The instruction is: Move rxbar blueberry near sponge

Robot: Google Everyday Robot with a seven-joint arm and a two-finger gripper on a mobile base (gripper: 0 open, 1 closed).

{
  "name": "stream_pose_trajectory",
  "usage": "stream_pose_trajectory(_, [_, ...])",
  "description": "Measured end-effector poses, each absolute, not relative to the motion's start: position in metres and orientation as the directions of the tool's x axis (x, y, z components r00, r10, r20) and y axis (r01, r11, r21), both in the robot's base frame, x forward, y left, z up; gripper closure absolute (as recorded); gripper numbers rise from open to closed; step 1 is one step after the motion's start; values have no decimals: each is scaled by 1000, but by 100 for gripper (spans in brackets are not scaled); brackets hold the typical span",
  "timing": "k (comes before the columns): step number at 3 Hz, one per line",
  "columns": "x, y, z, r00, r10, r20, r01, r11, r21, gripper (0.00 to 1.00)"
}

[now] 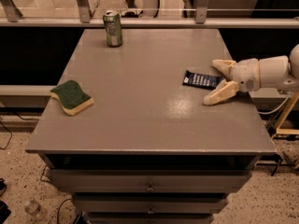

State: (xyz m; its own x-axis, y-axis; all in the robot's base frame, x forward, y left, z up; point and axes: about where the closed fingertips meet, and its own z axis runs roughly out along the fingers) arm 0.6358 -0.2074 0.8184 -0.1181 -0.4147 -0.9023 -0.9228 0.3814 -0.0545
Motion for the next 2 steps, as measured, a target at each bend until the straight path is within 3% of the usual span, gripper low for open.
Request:
stream_pose_trajectory(1, [636, -205, 817, -118, -414, -903, -925, 377, -53, 15])
stream_pose_trajectory(2, [637, -203, 817, -117, -414, -903, -926, 375, -52, 38])
